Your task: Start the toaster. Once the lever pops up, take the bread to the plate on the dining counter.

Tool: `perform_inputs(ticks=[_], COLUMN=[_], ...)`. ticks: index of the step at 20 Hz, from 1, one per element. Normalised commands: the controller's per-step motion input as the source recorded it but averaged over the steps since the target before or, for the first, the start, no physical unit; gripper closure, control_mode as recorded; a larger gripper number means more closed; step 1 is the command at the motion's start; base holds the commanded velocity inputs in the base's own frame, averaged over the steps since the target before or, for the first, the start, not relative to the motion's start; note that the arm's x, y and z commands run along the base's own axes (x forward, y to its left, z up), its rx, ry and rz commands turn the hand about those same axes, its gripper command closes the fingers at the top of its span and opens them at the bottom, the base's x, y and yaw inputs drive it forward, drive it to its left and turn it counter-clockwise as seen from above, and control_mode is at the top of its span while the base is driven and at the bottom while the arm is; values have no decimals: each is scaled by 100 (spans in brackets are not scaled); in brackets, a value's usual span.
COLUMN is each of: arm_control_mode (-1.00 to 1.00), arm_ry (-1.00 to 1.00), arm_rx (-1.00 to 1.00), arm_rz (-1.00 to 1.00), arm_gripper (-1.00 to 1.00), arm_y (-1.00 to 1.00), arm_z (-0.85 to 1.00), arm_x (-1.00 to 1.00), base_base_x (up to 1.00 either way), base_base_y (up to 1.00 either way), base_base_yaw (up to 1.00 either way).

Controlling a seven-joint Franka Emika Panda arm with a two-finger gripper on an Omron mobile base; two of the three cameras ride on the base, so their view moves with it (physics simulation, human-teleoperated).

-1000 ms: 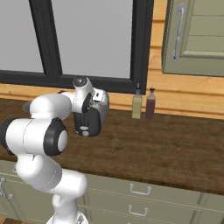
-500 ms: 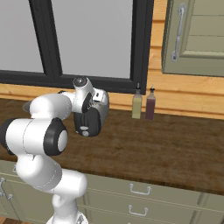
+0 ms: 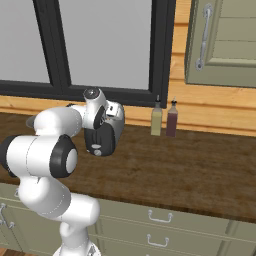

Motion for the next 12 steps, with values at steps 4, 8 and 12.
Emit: perform_inputs(ticks=[4,8,12], arm_control_mode=[-100,-100,-100], arm_ry=[0,0,0], arm_rx=[0,0,0], arm_rz=[0,0,0], arm_gripper=[-100,-100,-100], arm_y=[0,0,0], arm_z=[0,0,0], arm_x=[0,0,0], base_base_x=[0,0,0], base_base_y=[0,0,0], base_base_yaw=[0,0,0])
